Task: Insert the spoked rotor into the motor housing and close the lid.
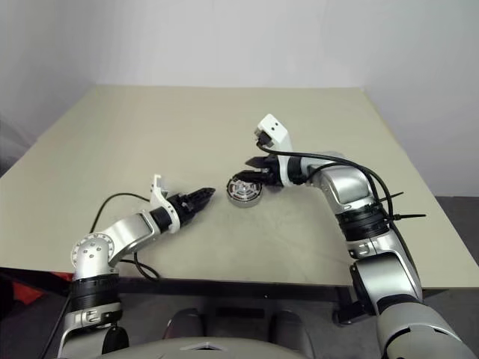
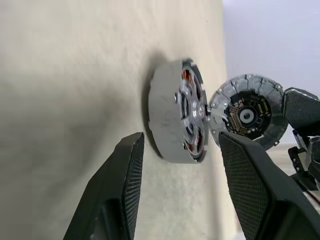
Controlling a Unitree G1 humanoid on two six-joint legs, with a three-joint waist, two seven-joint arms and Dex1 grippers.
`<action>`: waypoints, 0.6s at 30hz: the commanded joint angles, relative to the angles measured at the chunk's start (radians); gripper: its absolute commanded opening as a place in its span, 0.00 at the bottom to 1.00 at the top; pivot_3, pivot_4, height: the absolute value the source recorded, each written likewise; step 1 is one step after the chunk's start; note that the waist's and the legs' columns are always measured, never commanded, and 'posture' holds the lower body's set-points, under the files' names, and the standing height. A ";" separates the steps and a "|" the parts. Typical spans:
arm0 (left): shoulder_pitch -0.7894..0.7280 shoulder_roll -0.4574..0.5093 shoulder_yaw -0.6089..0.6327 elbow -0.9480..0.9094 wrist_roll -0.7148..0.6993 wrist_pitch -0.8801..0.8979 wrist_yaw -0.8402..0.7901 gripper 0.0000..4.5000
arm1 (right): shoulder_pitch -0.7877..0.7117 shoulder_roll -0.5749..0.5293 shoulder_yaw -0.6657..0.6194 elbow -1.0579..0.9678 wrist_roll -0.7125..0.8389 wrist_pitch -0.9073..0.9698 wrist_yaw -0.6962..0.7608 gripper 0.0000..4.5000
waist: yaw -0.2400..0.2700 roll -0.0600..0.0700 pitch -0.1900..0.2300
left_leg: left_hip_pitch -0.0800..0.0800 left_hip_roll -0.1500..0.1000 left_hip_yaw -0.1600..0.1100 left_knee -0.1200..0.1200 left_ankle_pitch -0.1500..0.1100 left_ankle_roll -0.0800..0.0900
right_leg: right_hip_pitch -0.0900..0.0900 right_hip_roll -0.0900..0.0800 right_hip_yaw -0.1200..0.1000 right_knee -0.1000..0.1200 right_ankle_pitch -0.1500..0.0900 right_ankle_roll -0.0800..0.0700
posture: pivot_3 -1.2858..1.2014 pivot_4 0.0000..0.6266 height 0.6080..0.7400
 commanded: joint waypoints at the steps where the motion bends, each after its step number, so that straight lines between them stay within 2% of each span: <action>1: -0.029 0.056 -0.053 -0.130 0.100 -0.050 -0.068 0.56 | -0.006 0.025 0.028 0.028 -0.035 -0.027 -0.027 0.60 | 0.000 0.000 0.000 | 0.000 0.000 0.000 0.000 0.000 0.000 | 0.000 0.000 0.000 0.000 0.000 0.000 | 0.52 0.00 1.00; 4: -0.033 0.095 -0.063 -0.184 0.112 -0.060 -0.121 0.56 | -0.003 0.034 0.034 0.040 -0.048 -0.029 -0.035 0.60 | 0.001 0.000 0.000 | 0.000 -0.001 0.000 0.000 0.000 0.000 | 0.000 0.000 0.000 0.000 0.000 0.000 | 0.52 0.00 1.00; 7: -0.039 0.172 -0.063 -0.252 0.113 -0.053 -0.195 0.57 | -0.001 0.044 0.040 0.057 -0.063 -0.023 -0.048 0.39 | 0.000 -0.001 0.001 | -0.001 0.000 0.000 0.000 0.000 0.000 | 0.000 0.000 0.000 0.000 0.000 0.000 | 0.52 0.00 1.00; 10: -0.024 0.197 -0.069 -0.251 0.124 -0.062 -0.221 0.57 | -0.003 0.045 0.048 0.062 -0.079 -0.033 -0.048 0.19 | -0.002 0.000 0.001 | 0.000 0.000 0.000 -0.001 0.000 0.000 | 0.000 0.000 0.000 0.000 0.000 0.000 | 0.52 0.00 1.00; 17: -0.002 0.183 -0.080 -0.269 0.135 -0.073 -0.239 0.57 | 0.005 0.063 0.062 0.102 -0.116 -0.040 -0.074 0.19 | -0.001 0.000 0.000 | 0.001 0.000 0.000 -0.001 0.001 -0.002 | 0.000 0.000 0.001 0.001 0.000 0.000 | 0.52 0.00 1.00; 18: -0.002 0.180 -0.083 -0.270 0.138 -0.075 -0.239 0.57 | 0.010 0.067 0.065 0.111 -0.123 -0.042 -0.081 0.15 | -0.001 0.000 0.000 | 0.001 -0.001 0.000 -0.001 0.001 -0.002 | 0.000 0.000 0.001 0.001 0.000 0.000 | 0.52 0.00 1.00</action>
